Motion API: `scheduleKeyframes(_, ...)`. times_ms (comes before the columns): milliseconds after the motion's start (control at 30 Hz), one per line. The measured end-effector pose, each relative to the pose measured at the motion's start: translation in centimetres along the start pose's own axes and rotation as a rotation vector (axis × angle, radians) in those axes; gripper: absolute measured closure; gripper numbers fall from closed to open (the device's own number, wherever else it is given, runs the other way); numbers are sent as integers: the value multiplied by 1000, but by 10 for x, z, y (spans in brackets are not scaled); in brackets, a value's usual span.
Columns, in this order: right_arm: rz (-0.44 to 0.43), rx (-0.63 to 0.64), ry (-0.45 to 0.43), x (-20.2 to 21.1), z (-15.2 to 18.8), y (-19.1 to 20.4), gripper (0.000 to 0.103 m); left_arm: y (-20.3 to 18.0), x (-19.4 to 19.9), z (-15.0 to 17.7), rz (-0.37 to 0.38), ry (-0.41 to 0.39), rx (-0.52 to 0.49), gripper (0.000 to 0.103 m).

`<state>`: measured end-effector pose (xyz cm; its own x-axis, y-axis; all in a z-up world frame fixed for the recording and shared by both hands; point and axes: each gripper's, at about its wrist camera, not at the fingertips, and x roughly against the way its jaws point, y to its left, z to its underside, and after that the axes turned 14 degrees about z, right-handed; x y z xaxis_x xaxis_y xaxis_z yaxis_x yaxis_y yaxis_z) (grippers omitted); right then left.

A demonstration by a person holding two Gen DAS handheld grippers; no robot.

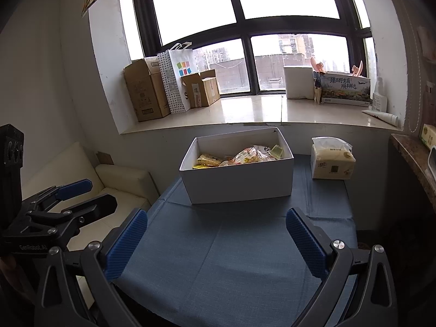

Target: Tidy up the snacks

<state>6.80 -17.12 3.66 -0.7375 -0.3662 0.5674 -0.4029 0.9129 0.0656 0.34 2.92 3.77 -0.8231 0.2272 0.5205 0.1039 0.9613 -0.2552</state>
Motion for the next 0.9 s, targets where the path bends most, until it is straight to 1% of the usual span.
scheduleKeyframes(667,-4,6,3,0,0,0,0,1,0,2,-9,3,9,0)
scheduleKeyframes(900,-6,12,5,-1,0,2,0,-2,1,4,4,4,4,0)
